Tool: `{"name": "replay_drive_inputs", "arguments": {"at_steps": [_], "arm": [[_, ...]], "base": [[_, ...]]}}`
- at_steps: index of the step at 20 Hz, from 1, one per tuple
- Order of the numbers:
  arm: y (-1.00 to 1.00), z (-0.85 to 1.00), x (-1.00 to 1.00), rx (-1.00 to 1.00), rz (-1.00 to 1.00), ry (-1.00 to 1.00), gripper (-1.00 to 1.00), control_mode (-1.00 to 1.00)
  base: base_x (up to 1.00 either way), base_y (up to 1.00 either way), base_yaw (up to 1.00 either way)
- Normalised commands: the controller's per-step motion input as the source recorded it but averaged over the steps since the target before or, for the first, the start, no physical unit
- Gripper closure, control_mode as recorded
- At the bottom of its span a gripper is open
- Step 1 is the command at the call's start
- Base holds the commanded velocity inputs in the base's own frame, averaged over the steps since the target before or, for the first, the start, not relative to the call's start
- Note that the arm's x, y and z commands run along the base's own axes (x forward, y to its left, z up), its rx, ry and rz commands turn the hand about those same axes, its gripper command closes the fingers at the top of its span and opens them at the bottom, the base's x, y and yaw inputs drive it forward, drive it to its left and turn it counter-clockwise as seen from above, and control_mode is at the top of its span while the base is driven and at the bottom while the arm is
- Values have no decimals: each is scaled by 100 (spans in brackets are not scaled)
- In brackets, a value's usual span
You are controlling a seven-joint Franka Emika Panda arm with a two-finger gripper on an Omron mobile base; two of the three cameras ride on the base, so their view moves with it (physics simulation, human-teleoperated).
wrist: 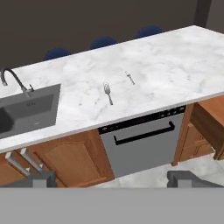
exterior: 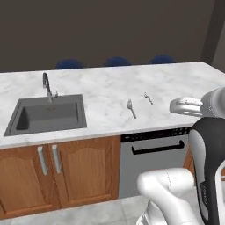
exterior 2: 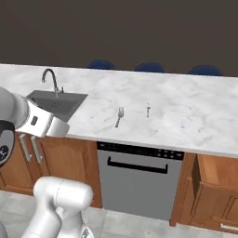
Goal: Organize the utensils by type. Pick up the wooden spoons from the counter and place them in the open cabinet. Then pick up the metallic utensils from the counter and place them in the open drawer.
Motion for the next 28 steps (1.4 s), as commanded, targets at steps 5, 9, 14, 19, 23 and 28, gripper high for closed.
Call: {"name": "replay_drive_inputs", "arguments": {"at_steps": [5, 9, 14, 19, 23, 28], "arm": [[0, 0, 0, 0, 0, 0, -100, 100], [0, 0, 0, 0, 0, 0, -100, 100], [0, 0, 0, 0, 0, 0, -100, 100], [0, 0, 0, 0, 0, 0, -100, 100], [0, 0, 0, 0, 0, 0, -100, 100], [0, 0, 0, 0, 0, 0, -100, 100]], "base": [[67, -16, 4], [55, -34, 0], [50, -50, 0], [58, -46, 0], [56, -39, 0], [33, -13, 0]]}}
